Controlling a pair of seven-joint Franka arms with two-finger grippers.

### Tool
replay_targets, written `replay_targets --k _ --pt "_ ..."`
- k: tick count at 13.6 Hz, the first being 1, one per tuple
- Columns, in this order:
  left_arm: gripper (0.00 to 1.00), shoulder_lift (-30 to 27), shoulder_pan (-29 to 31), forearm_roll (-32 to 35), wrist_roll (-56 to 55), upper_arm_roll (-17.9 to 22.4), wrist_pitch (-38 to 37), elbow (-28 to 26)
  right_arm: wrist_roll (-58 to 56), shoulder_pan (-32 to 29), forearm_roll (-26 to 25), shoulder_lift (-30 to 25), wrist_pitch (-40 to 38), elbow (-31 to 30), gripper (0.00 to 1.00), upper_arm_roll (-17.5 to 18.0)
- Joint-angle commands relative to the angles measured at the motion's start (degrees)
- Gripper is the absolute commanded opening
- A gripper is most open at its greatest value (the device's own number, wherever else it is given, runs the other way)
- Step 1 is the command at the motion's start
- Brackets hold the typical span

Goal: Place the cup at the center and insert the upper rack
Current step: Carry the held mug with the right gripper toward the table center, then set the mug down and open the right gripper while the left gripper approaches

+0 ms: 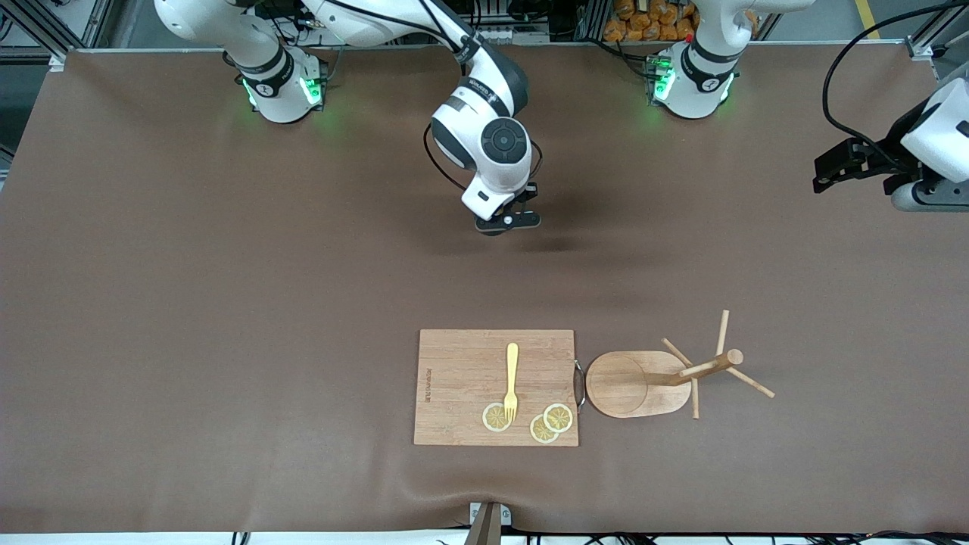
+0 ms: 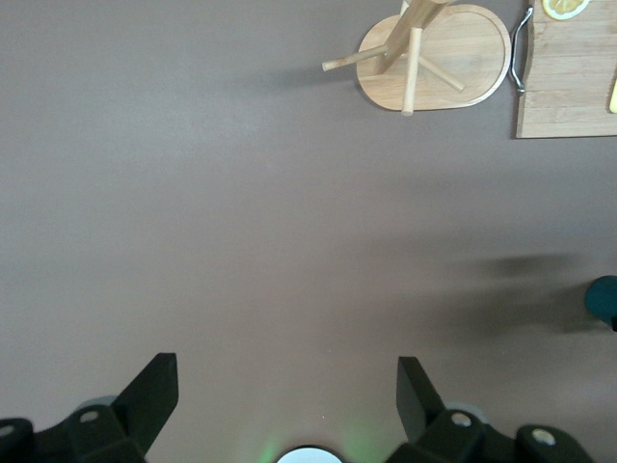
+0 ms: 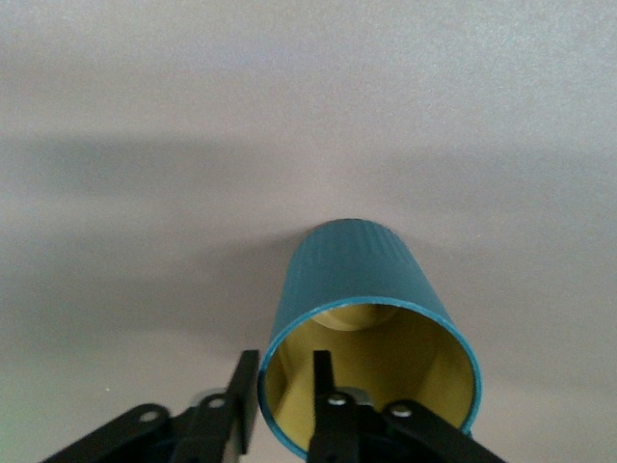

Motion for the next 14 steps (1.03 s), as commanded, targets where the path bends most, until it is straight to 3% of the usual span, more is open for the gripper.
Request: replay_targets --k 1,3,6,10,14 --pt "1.00 -0.21 0.08 -0.90 -0.80 -0.29 0.04 0.65 0.06 0.50 0.05 0.49 -0.85 1.71 0.80 -0.48" --pt "1.00 -0.30 -0.01 -0.99 -0.89 -0.29 0.04 0.73 -0.03 -0.20 0.14 0.05 -4.26 4.15 0.88 -0.48" --pt "1.00 -0.30 0.08 -1.07 -4.73 -2.65 -0.04 1.52 -7.02 -6.51 0.58 -5.21 -18.65 10.22 1.00 -0.48" --pt "1.00 -0.39 0.08 -0.55 -14.05 -7.66 -0.04 1.61 -29.18 -18.90 -1.00 -15.23 -28.34 11.03 1.00 -1.27" --pt "1.00 0.58 -0.19 -0.46 -28.19 -15.74 1.09 1.61 -29.91 -28.23 -9.33 -22.18 -31.44 11.03 1.00 -1.27"
